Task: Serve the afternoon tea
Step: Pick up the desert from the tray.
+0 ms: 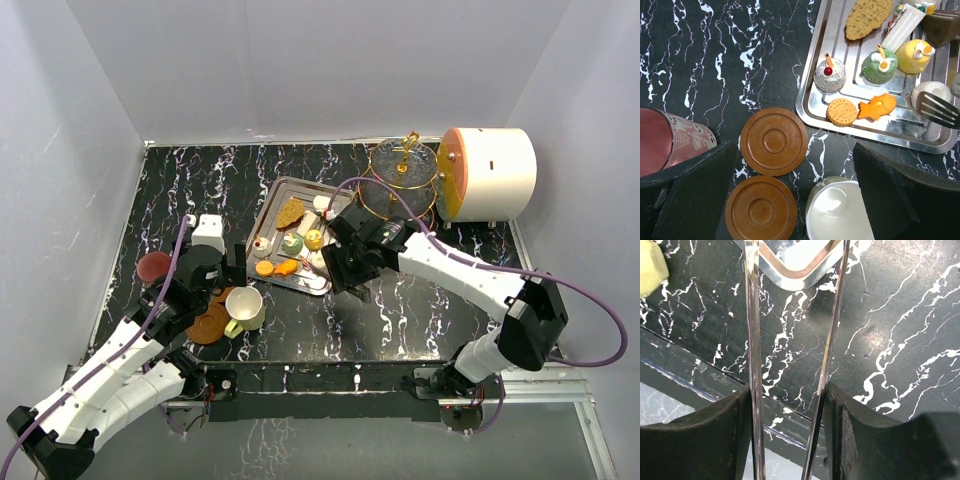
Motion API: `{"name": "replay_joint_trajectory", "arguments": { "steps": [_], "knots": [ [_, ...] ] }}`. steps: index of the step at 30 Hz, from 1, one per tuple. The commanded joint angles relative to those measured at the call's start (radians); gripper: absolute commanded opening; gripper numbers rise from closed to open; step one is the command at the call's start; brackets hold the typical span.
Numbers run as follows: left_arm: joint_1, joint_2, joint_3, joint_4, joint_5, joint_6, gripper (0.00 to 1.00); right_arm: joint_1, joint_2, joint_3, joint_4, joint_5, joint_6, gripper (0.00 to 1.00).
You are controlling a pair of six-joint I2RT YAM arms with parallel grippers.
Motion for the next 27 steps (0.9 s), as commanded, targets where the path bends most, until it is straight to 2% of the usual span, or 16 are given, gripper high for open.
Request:
{"name": "replay_joint_trajectory", "arguments": {
  "steps": [1, 13, 27],
  "knots": [
    [0.003, -0.003, 0.019, 0.002, -0.023, 0.003, 0.99, 0.020, 0.021, 0.043, -0.007, 0.067, -0.025, 0.50],
    [0.003, 0.005, 0.020, 0.004, -0.023, 0.005, 0.99, 0.053, 0.070, 0.060, -0.016, 0.109, -0.023, 0.41],
    [0.003, 0.011, 0.020, 0.005, -0.019, 0.005, 0.99, 0.064, 0.040, 0.061, -0.015, 0.143, 0.027, 0.29]
  ]
}}
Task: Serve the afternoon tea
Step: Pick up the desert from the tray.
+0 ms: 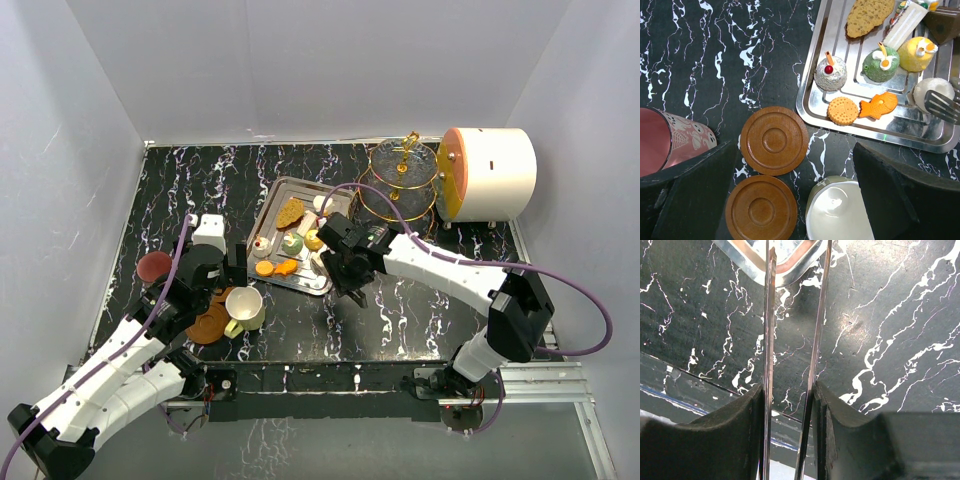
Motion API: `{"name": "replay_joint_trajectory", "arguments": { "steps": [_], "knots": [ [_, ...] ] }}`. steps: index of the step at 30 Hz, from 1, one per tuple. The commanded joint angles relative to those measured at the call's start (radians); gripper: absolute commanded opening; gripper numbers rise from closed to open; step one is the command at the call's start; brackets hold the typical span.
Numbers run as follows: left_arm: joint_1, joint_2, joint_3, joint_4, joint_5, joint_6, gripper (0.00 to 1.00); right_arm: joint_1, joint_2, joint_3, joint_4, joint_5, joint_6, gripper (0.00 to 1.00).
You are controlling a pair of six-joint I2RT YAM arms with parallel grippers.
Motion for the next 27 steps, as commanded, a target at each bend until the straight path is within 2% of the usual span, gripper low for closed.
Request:
{"name": "replay_joint_trajectory", "arguments": {
  "steps": [1, 14, 20, 27],
  "knots": [
    [0.003, -0.001, 0.020, 0.005, -0.018, 0.006, 0.99, 0.005, -0.045, 0.038, 0.024, 0.025, 0.029, 0.29],
    [0.003, -0.003, 0.019, 0.004, -0.019, 0.005, 0.99, 0.005, -0.136, -0.025, 0.044, 0.037, 0.072, 0.27],
    [0.003, -0.002, 0.019, 0.005, -0.017, 0.005, 0.99, 0.005, -0.111, 0.000, 0.047, 0.058, 0.063, 0.38],
    [0.003, -0.004, 0.020, 0.002, -0.021, 0.003, 0.99, 0.005, -0.015, 0.092, 0.038, 0.099, 0.026, 0.45]
  ]
}}
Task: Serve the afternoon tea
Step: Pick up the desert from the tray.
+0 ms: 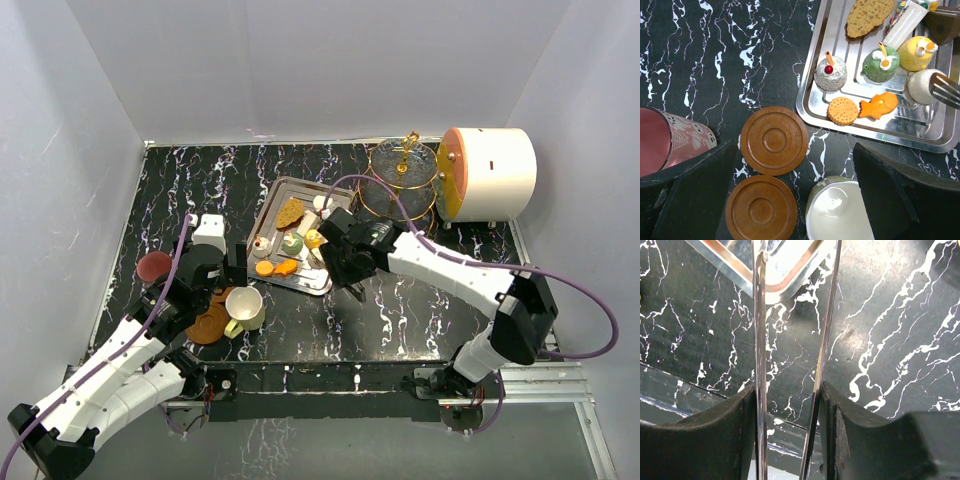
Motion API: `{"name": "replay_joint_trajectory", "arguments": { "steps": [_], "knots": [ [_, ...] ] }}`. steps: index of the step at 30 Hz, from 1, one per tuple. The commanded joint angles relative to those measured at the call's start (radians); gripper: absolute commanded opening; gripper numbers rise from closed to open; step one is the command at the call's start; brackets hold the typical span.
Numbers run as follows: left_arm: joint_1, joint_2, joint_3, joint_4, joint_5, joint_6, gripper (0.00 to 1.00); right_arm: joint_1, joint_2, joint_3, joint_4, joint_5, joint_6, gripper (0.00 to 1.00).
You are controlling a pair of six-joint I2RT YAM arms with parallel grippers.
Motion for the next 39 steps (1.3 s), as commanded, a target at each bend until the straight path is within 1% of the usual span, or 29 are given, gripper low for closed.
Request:
{"name": "replay_joint_trajectory", "arguments": {
  "steps": [1, 9, 21, 23, 26, 30, 34, 39],
  "knots": [
    [0.003, -0.006, 0.020, 0.003, -0.022, 0.003, 0.99, 0.005, 0.041, 0.087, 0.035, 0.051, -0.031, 0.46],
    [0.003, 0.001, 0.020, 0.004, -0.026, 0.004, 0.99, 0.005, 0.088, 0.091, 0.051, 0.015, -0.063, 0.48],
    [0.003, 0.004, 0.021, 0.003, -0.026, 0.003, 0.99, 0.005, 0.133, 0.085, 0.076, 0.039, -0.082, 0.47],
    [0.003, 0.003, 0.020, 0.003, -0.025, 0.003, 0.99, 0.005, 0.139, 0.083, 0.076, 0.041, -0.083, 0.45],
    [0.003, 0.001, 0.019, 0.003, -0.026, 0.003, 0.99, 0.005, 0.134, 0.080, 0.078, 0.046, -0.080, 0.36],
    [0.003, 0.004, 0.021, 0.003, -0.026, 0.003, 0.99, 0.005, 0.111, 0.079, 0.077, 0.042, -0.072, 0.30],
    [0.003, 0.004, 0.021, 0.003, -0.025, 0.003, 0.99, 0.005, 0.053, 0.064, 0.063, 0.045, -0.041, 0.26],
    [0.003, 0.003, 0.020, 0.003, -0.026, 0.003, 0.99, 0.004, -0.056, -0.005, 0.045, 0.053, -0.011, 0.25]
  ]
}}
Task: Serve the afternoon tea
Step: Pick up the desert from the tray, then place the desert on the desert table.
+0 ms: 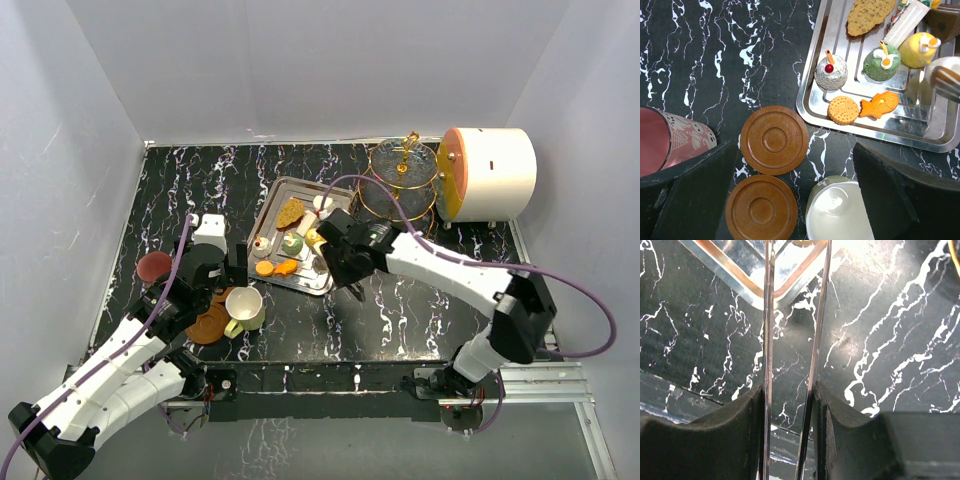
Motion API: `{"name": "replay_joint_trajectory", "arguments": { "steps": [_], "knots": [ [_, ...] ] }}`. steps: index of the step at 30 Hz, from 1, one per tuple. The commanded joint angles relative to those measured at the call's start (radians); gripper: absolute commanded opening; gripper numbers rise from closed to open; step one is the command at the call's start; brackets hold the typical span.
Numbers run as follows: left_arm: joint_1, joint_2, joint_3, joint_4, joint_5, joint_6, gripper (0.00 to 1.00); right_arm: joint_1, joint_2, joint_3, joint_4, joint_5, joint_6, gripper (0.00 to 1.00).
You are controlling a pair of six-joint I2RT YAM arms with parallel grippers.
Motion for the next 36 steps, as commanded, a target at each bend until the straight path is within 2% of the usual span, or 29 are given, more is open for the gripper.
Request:
{"name": "replay_joint_trajectory", "arguments": {
  "steps": [1, 7, 18, 27, 36],
  "knots": [
    [0.003, -0.005, 0.020, 0.002, -0.026, 0.003, 0.99, 0.003, -0.153, -0.040, 0.003, 0.037, 0.044, 0.25],
    [0.003, -0.004, 0.021, 0.003, -0.024, 0.003, 0.99, -0.056, -0.264, -0.110, -0.068, 0.083, 0.086, 0.25],
    [0.003, -0.005, 0.021, 0.002, -0.023, 0.002, 0.99, -0.331, -0.449, -0.257, -0.079, 0.025, 0.043, 0.26],
    [0.003, -0.013, 0.021, -0.001, -0.021, -0.001, 0.99, -0.542, -0.430, -0.275, 0.032, 0.004, -0.047, 0.26],
    [0.003, -0.010, 0.021, 0.001, -0.014, 0.002, 0.99, -0.654, -0.357, -0.281, 0.189, -0.008, -0.080, 0.26]
  ]
}}
